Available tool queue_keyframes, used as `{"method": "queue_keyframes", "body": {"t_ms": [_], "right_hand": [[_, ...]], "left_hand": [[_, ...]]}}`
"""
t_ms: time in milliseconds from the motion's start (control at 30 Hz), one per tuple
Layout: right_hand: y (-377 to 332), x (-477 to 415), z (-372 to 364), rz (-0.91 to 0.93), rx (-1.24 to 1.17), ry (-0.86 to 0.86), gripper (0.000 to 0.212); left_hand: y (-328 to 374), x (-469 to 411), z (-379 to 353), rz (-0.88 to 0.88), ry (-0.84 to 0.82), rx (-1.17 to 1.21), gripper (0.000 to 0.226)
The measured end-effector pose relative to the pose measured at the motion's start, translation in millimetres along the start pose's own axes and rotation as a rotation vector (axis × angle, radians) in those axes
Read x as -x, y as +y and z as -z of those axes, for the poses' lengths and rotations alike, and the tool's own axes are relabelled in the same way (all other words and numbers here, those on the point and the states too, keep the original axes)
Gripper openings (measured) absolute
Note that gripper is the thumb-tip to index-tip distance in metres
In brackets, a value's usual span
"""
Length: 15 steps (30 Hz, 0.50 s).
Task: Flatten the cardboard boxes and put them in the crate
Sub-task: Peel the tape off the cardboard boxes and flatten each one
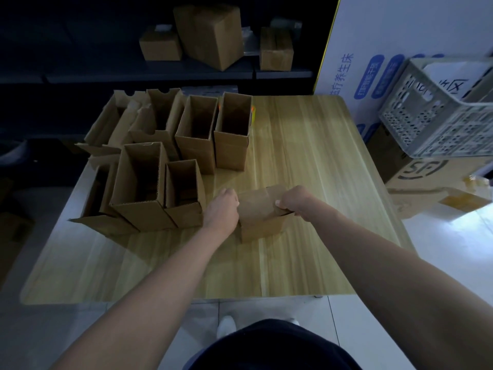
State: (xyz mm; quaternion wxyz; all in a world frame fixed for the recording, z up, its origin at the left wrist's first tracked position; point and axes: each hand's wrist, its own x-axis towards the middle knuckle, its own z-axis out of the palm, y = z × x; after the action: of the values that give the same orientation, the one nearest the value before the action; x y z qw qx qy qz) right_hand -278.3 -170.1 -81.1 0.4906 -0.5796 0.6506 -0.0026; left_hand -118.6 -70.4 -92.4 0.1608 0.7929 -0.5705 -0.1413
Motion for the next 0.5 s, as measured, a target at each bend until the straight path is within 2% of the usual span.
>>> {"method": "queue_keyframes", "body": {"t_ms": [100, 200, 500], "right_hand": [[-1.0, 1.7, 0.1, -0.008, -0.013, -0.009, 0.028], [-0.9, 0.5, 0.8, -0.021, -0.016, -0.013, 0.028], [-0.1, -1.6, -2.3, -0.022, 0.0, 0.008, 0.031]], "left_hand": [[-2.3, 2.5, -0.8, -0.021, 0.067, 0.012, 0.018], [-0.3, 1.2, -0.7, -0.012, 0.054, 0.0, 0.021], [7.0, -11.0, 6.3, 0.013, -0.112, -0.085, 0.018]]}}
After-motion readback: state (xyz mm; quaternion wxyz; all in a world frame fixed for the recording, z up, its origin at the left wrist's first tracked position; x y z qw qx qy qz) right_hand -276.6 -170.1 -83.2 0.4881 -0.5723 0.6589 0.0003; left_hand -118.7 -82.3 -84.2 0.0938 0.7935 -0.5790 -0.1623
